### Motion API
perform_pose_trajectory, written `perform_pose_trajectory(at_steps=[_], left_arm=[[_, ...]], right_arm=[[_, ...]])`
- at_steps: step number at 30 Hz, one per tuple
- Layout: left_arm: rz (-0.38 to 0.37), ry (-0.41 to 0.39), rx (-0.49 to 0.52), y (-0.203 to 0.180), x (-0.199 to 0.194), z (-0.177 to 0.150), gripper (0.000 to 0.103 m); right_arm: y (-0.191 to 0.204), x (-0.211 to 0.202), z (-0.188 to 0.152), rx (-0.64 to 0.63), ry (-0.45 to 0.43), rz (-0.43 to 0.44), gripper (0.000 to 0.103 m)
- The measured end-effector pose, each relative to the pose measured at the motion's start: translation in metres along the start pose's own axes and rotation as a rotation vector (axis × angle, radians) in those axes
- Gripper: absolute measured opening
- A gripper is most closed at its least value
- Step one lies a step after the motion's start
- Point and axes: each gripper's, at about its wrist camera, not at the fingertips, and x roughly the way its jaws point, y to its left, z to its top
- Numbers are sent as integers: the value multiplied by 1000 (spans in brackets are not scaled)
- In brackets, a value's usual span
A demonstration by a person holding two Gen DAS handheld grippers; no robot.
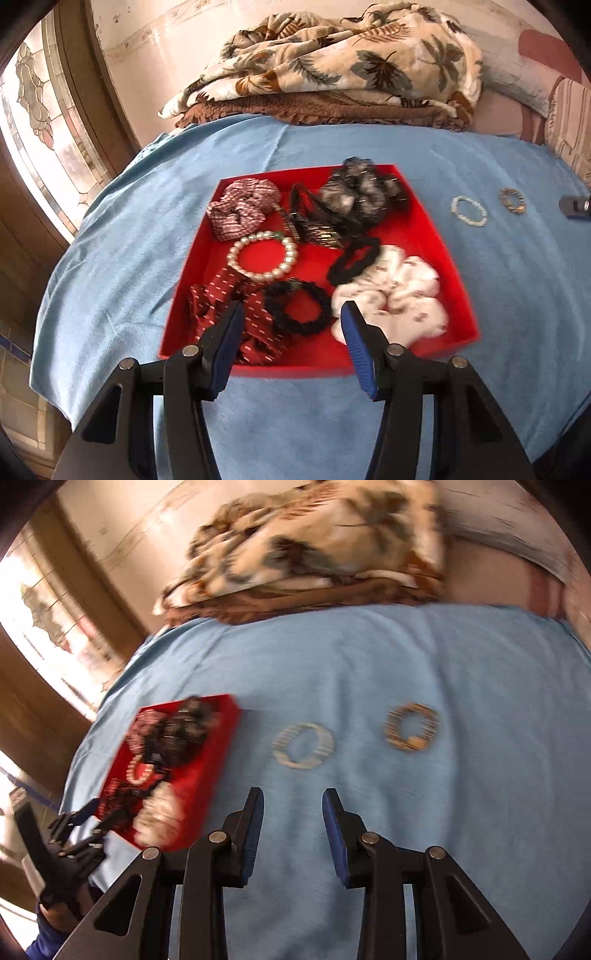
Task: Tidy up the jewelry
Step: 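Open both tools and move them back over the loose bracelets, then grasp the pale bead bracelet with the left tool while the right tool grasps the gold leopard bracelet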
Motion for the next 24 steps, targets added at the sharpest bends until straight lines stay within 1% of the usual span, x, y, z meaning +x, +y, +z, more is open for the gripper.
perform_pose_trajectory(at_steps=[2, 5, 8, 11, 13, 17, 20, 24], left_arm=[[-27, -15, -11, -6, -11, 4, 53], [-96, -39, -29, -17, -28, 17, 53], [-176, -33, -38, -37, -35, 34, 53], [-226, -13, -32, -58, -32, 50, 53], [-224, -17, -2, -78, -30, 59, 53], [-182, -31, 56, -107, -25, 70, 53], [-196, -11, 45, -118, -13, 78, 53], [-214, 28, -9, -129, 14, 90, 53]], right_arm=[[-28, -8, -6, 43, -8, -38, 36], [-61, -16, -13, 94, -16, -82, 36], [-84, -20, -17, 143, -28, -87, 36], [-91, -20, -21, 161, -39, -74, 36], [-92, -18, -22, 160, -41, -63, 36], [-89, -8, -20, 141, -39, -35, 36], [-85, 3, -14, 135, -36, -9, 36], [-79, 27, -1, 116, -23, 6, 36]])
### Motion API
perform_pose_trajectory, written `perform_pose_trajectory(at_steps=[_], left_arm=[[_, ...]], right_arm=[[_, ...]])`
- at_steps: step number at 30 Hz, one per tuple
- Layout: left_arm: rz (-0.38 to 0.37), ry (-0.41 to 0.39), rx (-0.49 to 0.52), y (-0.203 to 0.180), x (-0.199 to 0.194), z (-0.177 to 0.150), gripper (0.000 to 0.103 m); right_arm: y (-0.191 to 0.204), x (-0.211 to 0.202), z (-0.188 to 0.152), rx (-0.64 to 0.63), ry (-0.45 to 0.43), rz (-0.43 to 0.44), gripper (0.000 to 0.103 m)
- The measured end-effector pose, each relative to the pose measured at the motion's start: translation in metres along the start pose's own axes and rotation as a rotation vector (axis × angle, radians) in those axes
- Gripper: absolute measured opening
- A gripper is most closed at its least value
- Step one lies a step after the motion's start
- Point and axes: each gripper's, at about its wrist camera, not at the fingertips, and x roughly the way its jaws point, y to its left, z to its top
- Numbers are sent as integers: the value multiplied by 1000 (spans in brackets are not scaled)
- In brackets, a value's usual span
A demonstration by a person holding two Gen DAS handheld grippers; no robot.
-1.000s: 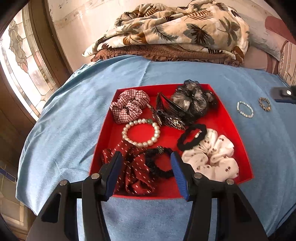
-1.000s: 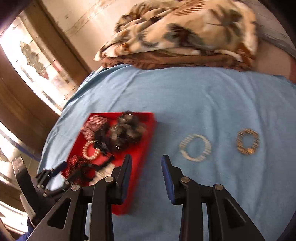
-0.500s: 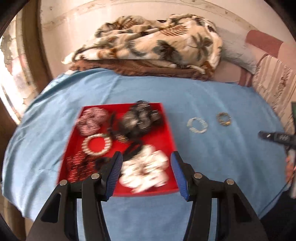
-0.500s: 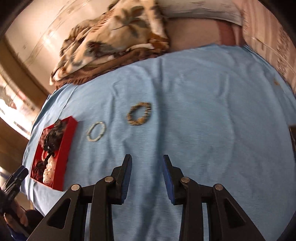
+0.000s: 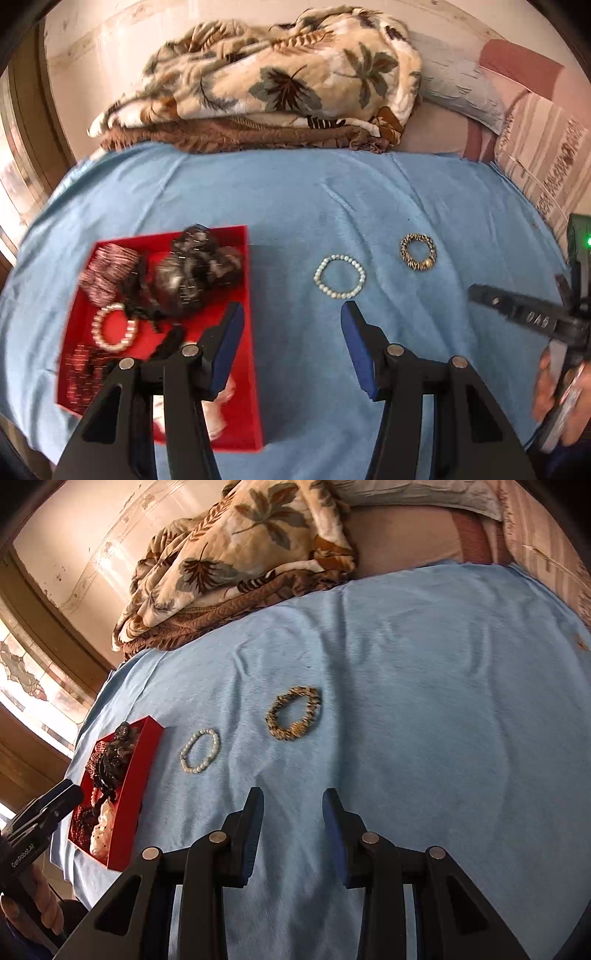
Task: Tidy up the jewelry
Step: 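Grasp the pale bead bracelet with the left tool while the right tool grasps the gold leopard bracelet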
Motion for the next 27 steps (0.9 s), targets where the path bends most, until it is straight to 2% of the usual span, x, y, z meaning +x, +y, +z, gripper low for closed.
perform_pose_trajectory(at_steps=[4, 7, 14, 17, 20, 25, 27], left_arm=[[-17, 67, -7, -10, 36, 15, 53], [-3, 88, 11, -18, 59, 26, 53], [-20, 149, 44, -26, 117, 45, 53], [-7, 171, 49, -22, 138, 50, 45], [-23, 206, 30, -17, 152, 49, 43], [16, 181, 107, -25, 156, 42, 43], [21, 175, 102, -26, 156, 42, 43]], right_arm=[[2, 30, 14, 21, 29, 25, 36], [-2, 49, 23, 31, 42, 3, 36], [-11, 69, 40, 48, 32, -15, 36], [-12, 72, 46, 35, 29, -21, 36], [-12, 76, 50, 18, 27, -32, 36], [-1, 85, 54, -50, 18, -125, 25], [3, 88, 55, -70, 13, -159, 21]])
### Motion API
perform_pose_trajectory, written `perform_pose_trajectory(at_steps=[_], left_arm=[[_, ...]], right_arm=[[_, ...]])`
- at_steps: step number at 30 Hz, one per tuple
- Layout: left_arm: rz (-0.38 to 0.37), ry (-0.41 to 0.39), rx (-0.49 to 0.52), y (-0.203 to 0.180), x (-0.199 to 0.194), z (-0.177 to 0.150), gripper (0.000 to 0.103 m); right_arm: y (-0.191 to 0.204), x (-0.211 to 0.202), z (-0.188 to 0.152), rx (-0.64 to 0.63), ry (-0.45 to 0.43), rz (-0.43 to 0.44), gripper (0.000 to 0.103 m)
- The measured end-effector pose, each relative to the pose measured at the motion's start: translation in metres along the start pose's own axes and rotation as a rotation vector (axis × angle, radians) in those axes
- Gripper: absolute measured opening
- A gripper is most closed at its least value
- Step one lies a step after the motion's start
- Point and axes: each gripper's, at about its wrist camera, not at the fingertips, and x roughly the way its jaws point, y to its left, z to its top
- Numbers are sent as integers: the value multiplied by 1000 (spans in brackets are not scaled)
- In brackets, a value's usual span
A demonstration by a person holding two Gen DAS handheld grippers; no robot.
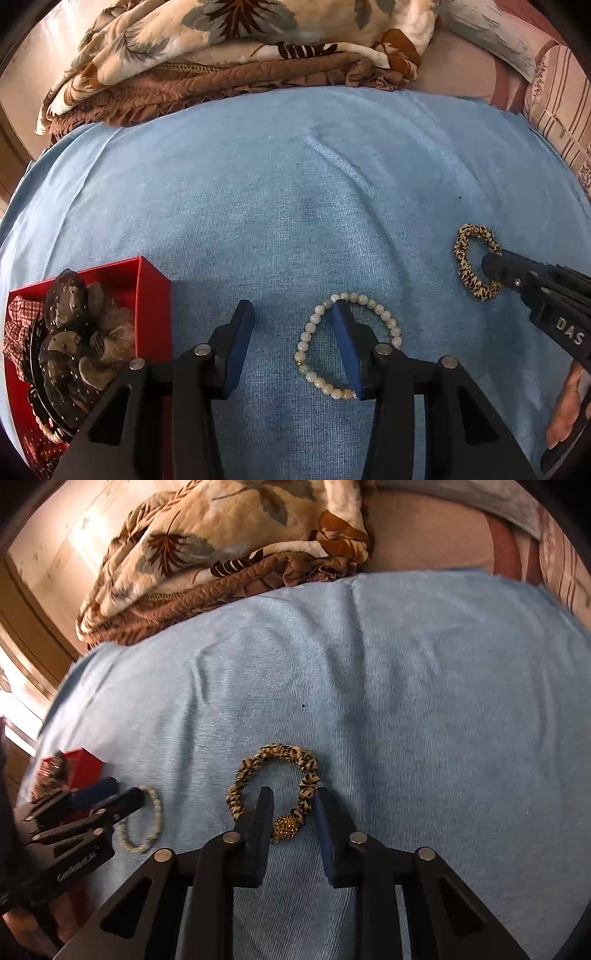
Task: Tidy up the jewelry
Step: 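Grasp the pale bead bracelet with the left tool while the right tool grasps the gold leopard bracelet, then carry the bead bracelet over the tray with the left tool while the right tool holds the gold one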
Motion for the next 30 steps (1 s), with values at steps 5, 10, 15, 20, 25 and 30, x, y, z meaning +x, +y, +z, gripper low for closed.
perform_pose_trajectory(at_steps=[5, 10, 15, 20, 25, 30], left_arm=[[-11, 8, 22, -9, -5, -7, 9], [-67, 37, 26, -19, -18, -21, 6], [-113, 12, 31, -25, -43, -41, 6], [-157, -34, 31, -28, -79, -58, 6], [-191, -76, 17, -26, -112, -69, 6], [-218, -119, 2, -21, -145, -82, 6]], right_arm=[[5, 1, 0, -34, -8, -39, 11], [-1, -11, -12, -26, 4, -5, 6], [-4, -35, -33, -16, -9, 12, 6], [-4, -61, -49, 3, -37, 34, 6], [4, -86, -65, -4, -54, 50, 6], [17, -109, -81, -28, -72, 49, 6]])
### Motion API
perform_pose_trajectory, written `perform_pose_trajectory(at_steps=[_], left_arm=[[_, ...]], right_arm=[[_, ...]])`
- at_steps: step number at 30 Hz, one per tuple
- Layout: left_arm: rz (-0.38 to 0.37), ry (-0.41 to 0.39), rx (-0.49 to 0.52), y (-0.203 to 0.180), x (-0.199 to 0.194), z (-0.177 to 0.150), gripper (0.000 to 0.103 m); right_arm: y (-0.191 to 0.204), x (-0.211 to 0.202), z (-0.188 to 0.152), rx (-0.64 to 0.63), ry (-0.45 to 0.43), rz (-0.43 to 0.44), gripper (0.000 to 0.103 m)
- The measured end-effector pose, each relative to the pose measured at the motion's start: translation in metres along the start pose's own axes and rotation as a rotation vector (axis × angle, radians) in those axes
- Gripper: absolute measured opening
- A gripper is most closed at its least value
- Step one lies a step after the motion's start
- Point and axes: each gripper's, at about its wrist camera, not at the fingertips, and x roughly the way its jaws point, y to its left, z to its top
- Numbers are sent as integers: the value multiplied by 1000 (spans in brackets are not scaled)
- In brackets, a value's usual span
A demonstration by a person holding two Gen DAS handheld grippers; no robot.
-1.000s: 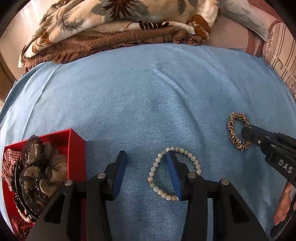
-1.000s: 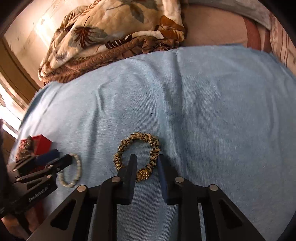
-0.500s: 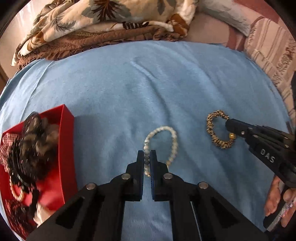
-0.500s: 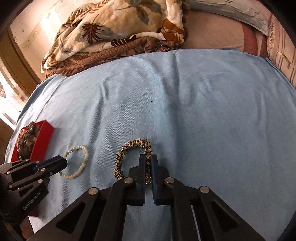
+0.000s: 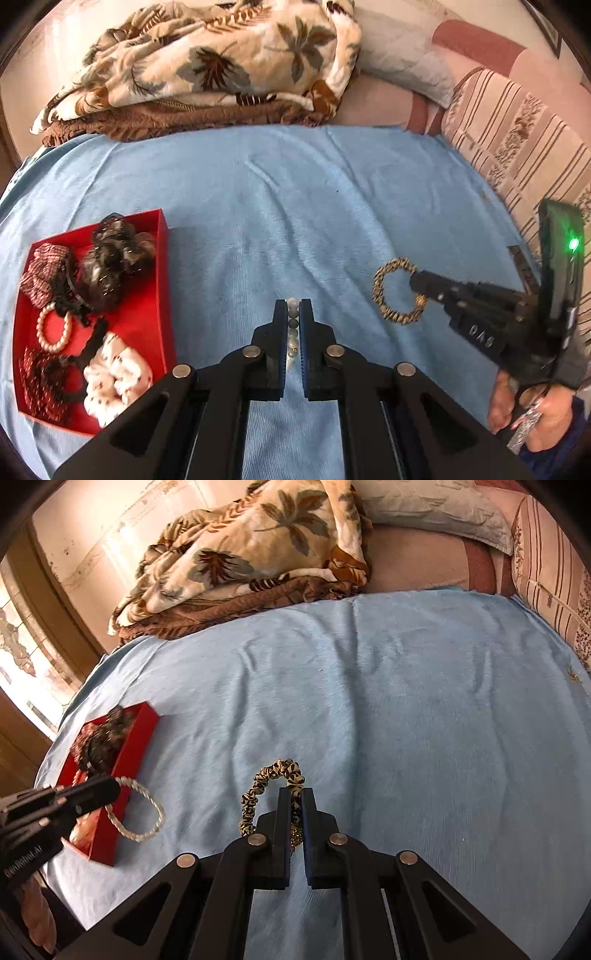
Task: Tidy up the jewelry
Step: 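Carry the bead bracelet over the tray with the left tool while the right tool holds the gold one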
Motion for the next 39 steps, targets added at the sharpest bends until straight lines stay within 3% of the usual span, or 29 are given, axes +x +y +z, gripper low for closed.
perform_pose_trajectory(at_steps=[12, 18, 25, 39], left_arm=[[84, -132, 46, -14, -67, -27, 6], [171, -185, 81, -19, -88, -39, 6], [225, -214, 99, -18, -103, -50, 6], [273, -232, 42, 10, -114, -56, 6]], right_arm=[[33, -41, -32, -38, -36, 5, 6], [43, -54, -44, -46, -44, 13, 6], [56, -64, -53, -80, -60, -26, 6], [77, -73, -59, -131, -67, -47, 6]])
